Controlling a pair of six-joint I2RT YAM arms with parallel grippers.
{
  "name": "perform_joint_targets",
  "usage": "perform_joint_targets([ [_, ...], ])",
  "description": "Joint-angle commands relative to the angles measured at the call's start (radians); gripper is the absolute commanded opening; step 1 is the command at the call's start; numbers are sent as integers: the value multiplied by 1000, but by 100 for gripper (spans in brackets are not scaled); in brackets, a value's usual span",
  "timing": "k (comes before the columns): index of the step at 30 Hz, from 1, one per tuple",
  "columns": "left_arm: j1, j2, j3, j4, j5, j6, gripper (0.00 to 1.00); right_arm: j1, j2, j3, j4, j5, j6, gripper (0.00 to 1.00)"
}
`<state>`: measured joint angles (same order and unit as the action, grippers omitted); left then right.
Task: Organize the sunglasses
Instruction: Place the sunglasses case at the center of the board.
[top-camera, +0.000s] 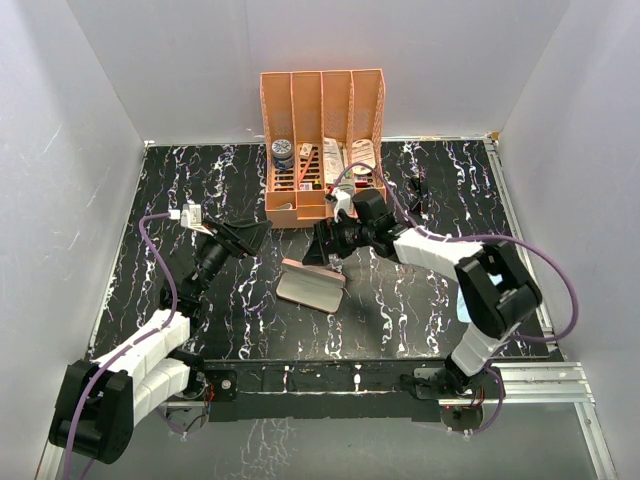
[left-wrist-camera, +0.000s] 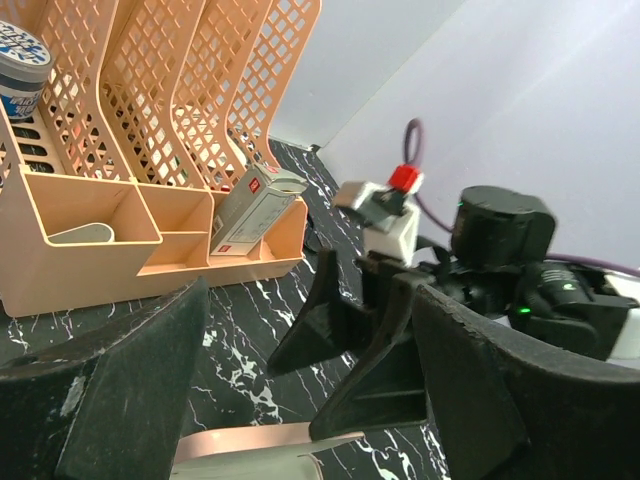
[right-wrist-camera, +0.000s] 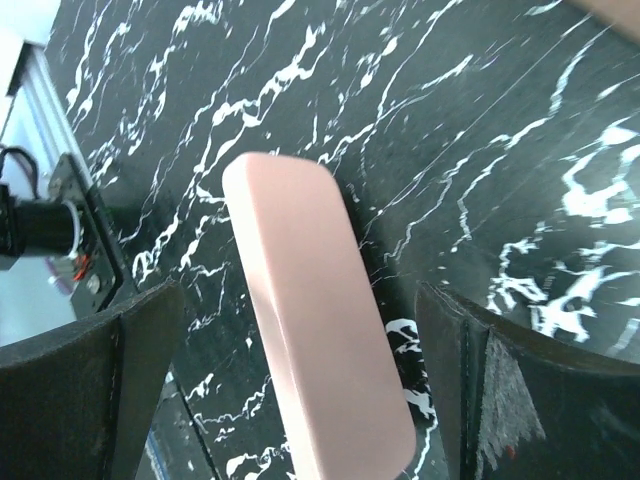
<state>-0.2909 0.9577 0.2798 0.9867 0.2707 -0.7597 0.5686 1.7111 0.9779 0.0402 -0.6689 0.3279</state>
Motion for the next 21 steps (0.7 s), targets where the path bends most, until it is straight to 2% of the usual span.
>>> perform_joint_targets([
  [1, 3, -14, 10, 1, 15, 23, 81, 10, -120, 51, -92, 226, -64, 98],
  [6, 4, -11, 43, -91, 17, 57, 81, 27, -204, 2, -145, 380, -28, 96],
  [12, 2, 5, 62, -153, 18, 82, 79, 85, -284, -70, -193, 489, 19, 84],
  [18, 2, -6, 62, -178, 5, 83, 79, 155, -387, -134, -219, 572, 75, 52],
  [21, 2, -9, 61, -186, 4, 85, 79, 180, -439, -169, -230, 598, 98, 51],
])
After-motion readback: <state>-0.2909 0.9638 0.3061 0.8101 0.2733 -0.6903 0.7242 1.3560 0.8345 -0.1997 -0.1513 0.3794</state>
